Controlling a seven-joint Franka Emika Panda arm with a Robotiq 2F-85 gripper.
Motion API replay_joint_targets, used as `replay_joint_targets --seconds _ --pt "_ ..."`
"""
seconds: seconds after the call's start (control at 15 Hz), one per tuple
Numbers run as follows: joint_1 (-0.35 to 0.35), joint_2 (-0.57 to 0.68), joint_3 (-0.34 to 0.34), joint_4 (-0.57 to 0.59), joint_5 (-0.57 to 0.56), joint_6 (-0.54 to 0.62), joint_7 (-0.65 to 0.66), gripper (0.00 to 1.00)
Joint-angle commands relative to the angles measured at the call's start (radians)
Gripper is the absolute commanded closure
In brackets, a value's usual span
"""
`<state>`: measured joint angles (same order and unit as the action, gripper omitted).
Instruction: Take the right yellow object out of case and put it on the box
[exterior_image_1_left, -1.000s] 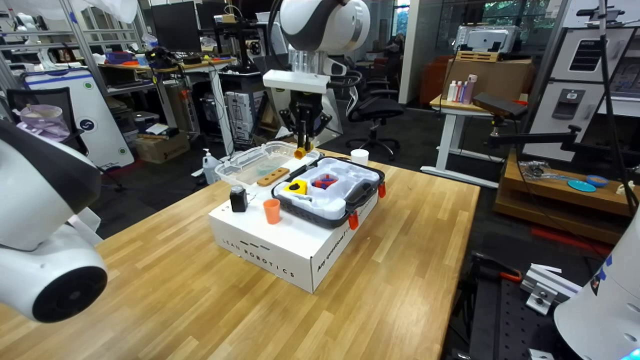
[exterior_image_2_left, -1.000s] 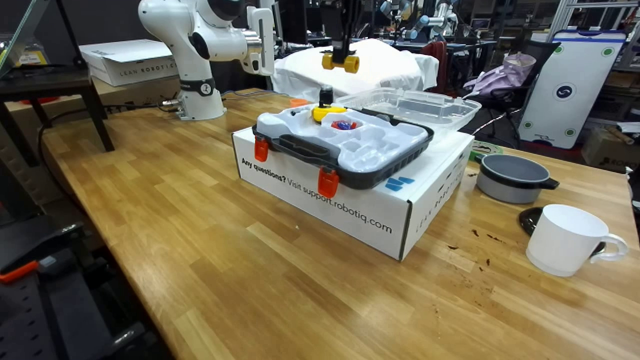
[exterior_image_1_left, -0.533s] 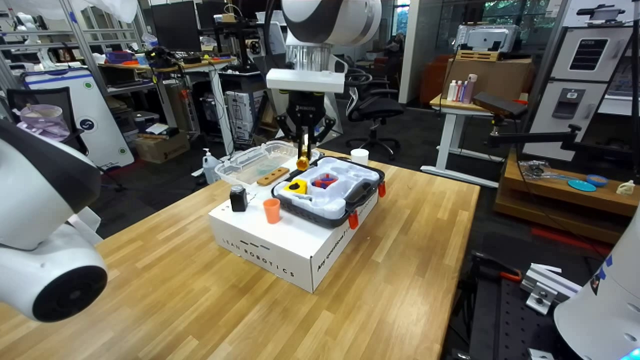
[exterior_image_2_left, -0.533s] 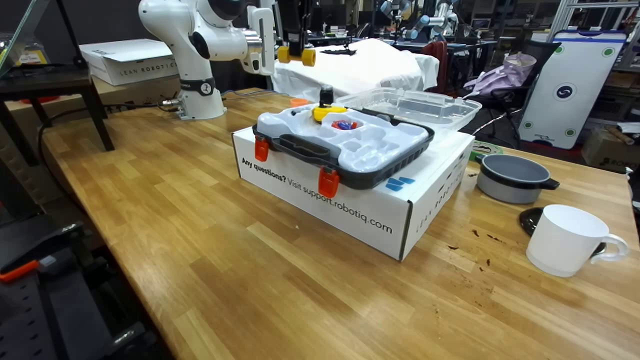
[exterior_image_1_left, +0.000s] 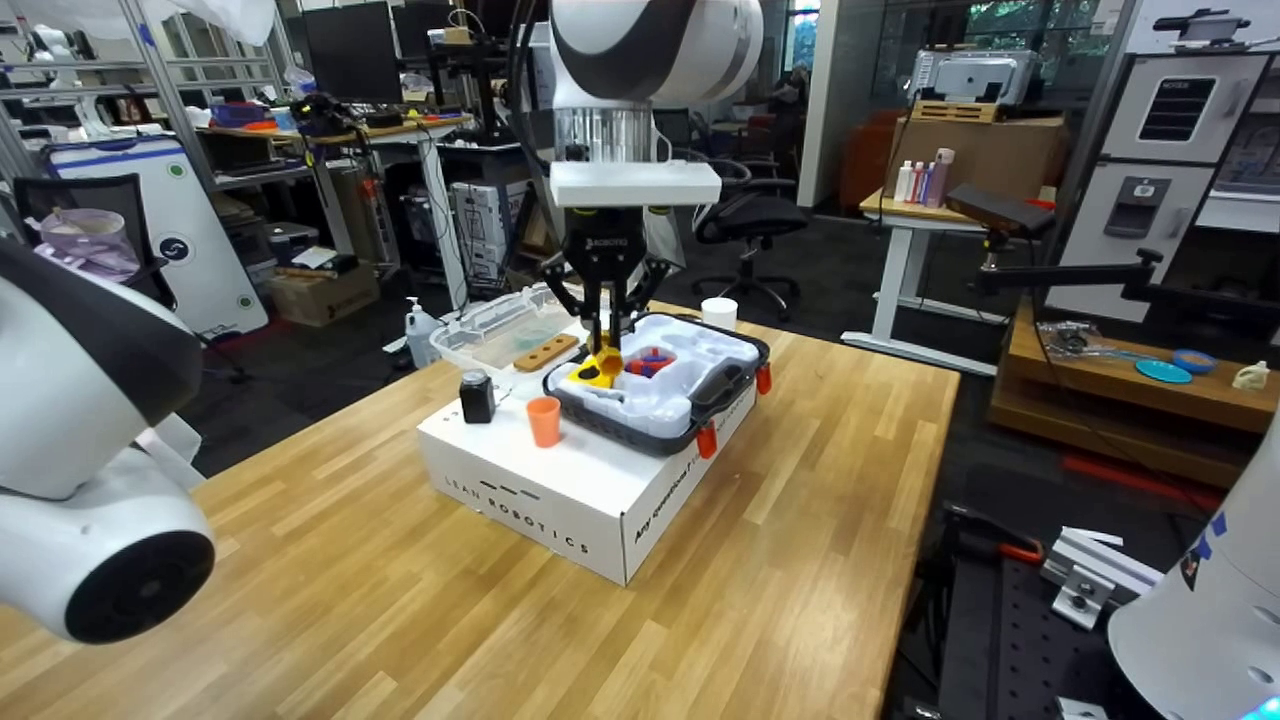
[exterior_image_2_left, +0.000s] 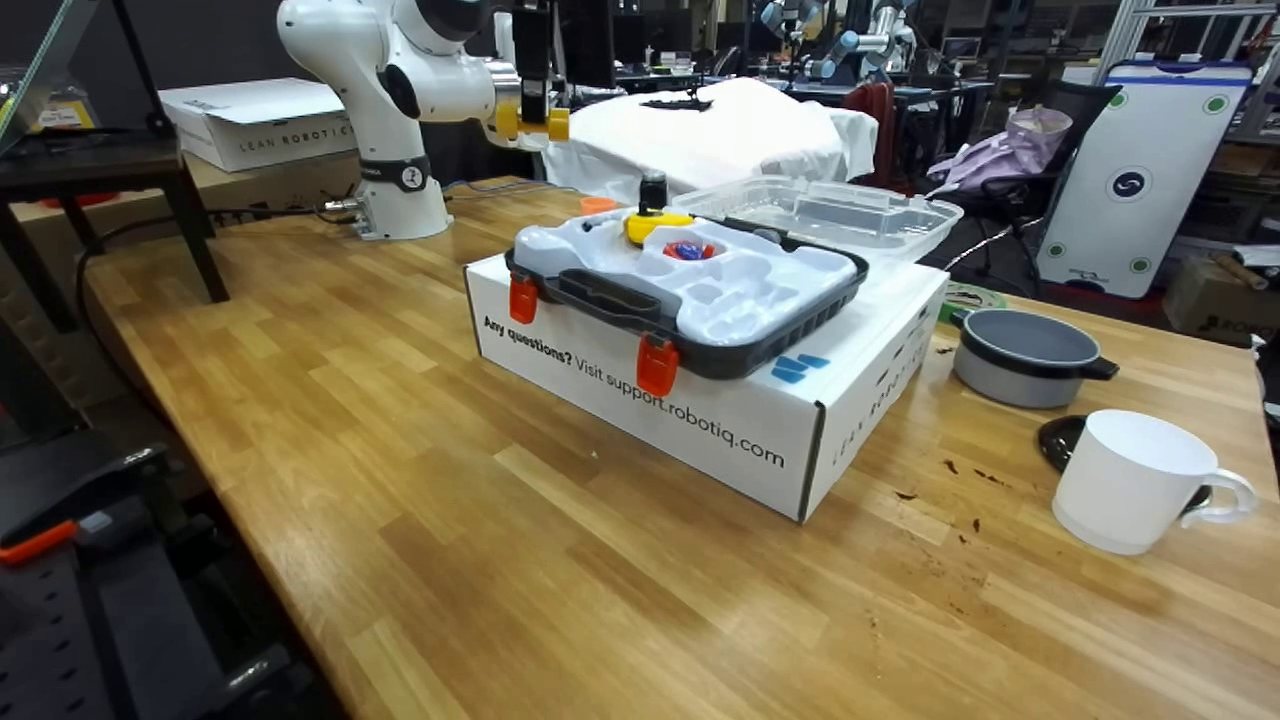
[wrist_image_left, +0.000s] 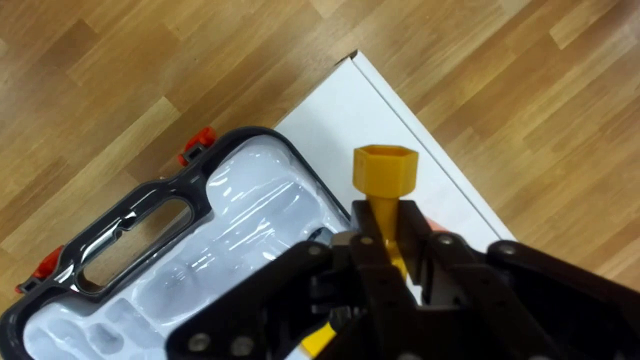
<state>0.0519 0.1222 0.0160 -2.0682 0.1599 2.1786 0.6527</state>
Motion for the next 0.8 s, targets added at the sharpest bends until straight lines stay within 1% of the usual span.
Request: replay_joint_targets --seconds 0.0,0.47,0.6,0.73 --pt "0.002 -0.011 0.01 -0.002 -0.021 -0.05 -0.172 0.96" --pt "0.033 -0.003 0.049 -0.005 -0.052 -0.122 -0.463 0.96" --pt "0.041 0.012 0.058 0.0 -0.066 -0.128 -0.501 0.96" --pt "0.047 0.033 0.06 0.0 -0.084 -0.109 -0.504 0.96"
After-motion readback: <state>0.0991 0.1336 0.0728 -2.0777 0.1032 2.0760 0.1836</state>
